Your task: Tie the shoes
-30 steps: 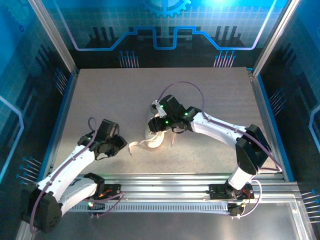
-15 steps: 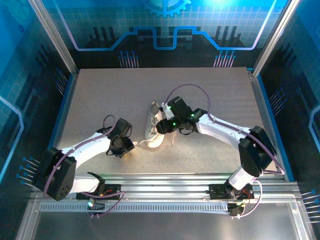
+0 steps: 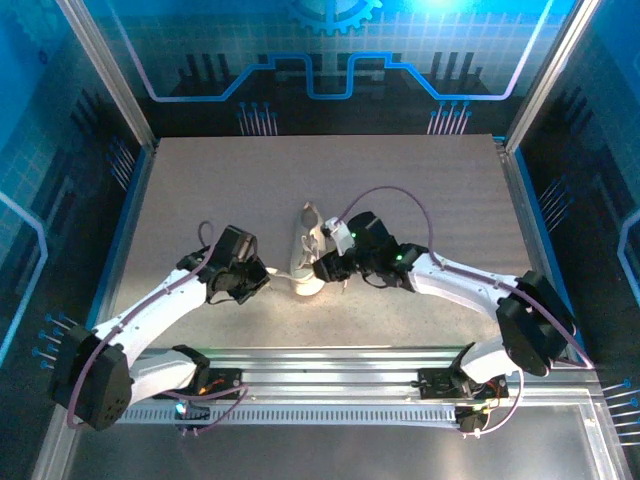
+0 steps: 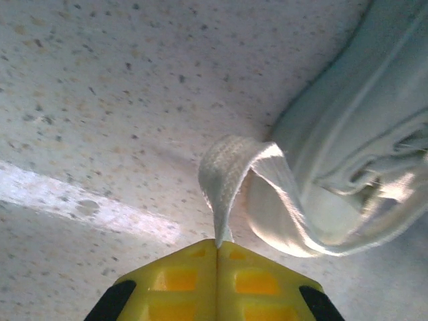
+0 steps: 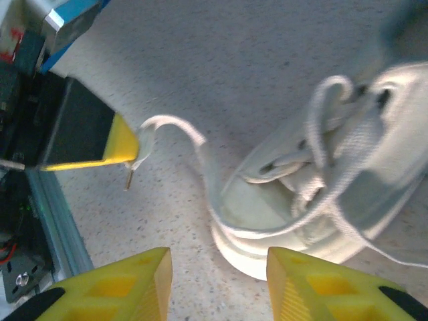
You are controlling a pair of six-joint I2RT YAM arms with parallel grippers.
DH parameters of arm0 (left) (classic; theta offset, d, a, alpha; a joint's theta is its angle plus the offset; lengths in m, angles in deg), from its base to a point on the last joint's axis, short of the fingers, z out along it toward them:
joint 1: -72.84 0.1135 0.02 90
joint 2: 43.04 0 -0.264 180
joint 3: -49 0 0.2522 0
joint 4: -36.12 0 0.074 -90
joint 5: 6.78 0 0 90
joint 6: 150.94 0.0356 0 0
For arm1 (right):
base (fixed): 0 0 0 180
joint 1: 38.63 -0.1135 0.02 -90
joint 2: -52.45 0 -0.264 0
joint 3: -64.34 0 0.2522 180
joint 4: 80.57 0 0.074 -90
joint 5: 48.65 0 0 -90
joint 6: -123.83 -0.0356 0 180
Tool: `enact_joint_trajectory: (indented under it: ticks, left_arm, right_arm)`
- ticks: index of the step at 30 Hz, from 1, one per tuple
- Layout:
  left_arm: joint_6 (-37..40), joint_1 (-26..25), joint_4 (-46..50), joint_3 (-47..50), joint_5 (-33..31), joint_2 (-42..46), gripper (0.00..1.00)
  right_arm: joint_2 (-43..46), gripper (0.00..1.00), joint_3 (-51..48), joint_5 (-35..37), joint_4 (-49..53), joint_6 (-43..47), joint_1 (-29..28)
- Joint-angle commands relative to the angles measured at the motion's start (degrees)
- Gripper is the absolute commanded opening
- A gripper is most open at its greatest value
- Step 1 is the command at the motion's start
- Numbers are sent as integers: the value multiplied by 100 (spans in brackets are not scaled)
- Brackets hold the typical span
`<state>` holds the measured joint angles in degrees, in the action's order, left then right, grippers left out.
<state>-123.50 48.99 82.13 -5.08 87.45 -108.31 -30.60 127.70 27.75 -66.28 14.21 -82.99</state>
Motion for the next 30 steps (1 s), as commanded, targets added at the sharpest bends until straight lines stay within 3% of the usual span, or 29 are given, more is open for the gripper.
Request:
enact_joint_trajectory:
  ticks: [1, 14, 21, 30]
  left_arm:
    - [-510, -45, 19, -267, 394, 124, 0]
    - [-1120, -49, -248, -273, 592, 509, 0]
    - [-1170, -49, -219, -284, 617, 616, 0]
    - [-1123, -32, -218, -250, 644, 617, 0]
  right_arm:
    - [40, 47, -144, -229, -928, -33, -212]
    - [-791, 53, -97, -709, -2365, 678, -657]
    - [-1260, 53, 438, -553, -2072, 1135, -785]
    - [-1555, 44, 700, -764, -1767, 1267, -785]
